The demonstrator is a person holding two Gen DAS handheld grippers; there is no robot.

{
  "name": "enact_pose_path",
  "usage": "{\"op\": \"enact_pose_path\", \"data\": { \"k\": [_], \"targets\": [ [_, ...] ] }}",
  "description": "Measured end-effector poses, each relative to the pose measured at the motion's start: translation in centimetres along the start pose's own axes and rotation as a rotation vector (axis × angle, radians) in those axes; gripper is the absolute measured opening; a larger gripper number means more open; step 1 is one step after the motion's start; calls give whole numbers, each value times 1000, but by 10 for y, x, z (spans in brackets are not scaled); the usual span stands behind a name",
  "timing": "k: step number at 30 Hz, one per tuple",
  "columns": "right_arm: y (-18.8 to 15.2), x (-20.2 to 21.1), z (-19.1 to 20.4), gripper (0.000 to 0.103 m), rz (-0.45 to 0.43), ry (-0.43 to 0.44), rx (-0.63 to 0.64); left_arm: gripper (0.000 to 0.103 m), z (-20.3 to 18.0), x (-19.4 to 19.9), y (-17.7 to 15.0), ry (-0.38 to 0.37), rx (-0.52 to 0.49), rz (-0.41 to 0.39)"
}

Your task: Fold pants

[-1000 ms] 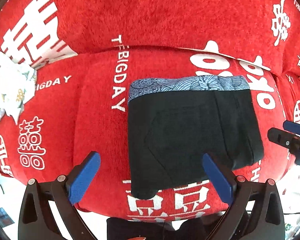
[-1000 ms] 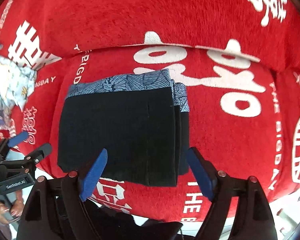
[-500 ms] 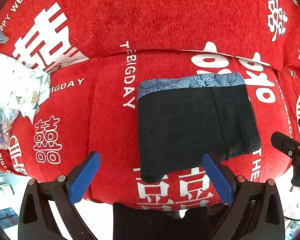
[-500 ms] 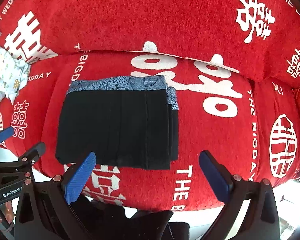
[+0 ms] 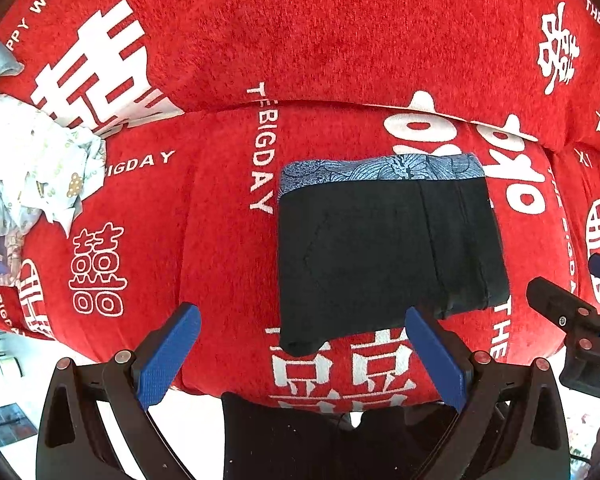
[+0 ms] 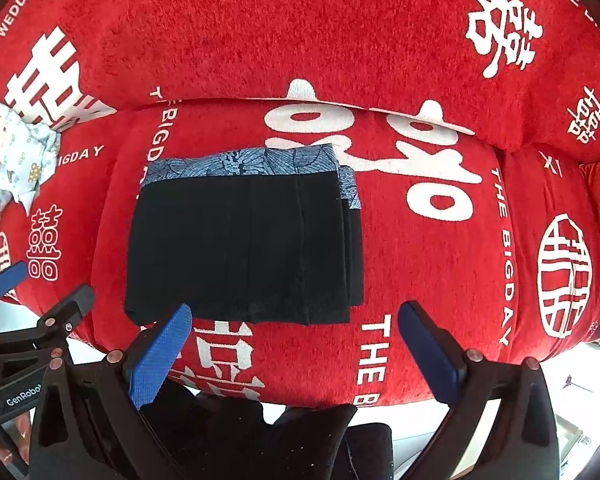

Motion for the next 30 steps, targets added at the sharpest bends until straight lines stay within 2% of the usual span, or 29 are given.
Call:
{"op": "enact_pose_path", "data": {
  "k": [11, 30],
  "targets": [
    [9, 7, 13, 103, -4, -4, 32, 103, 8, 2, 1, 23, 24, 4],
    [9, 8, 13, 103, 2, -18, 36, 103, 4, 2, 1, 10, 21, 14]
  ]
}}
Point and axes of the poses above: each gripper's, at about its wrist camera, not at the fingertips, and x roughly against the way its jaws point, z to its left, y to its top, the point moved 8 cm from there along -x, roughly the way its jaws point, and after that the axes turned 15 degrees about -y, right-handed, at the moved point
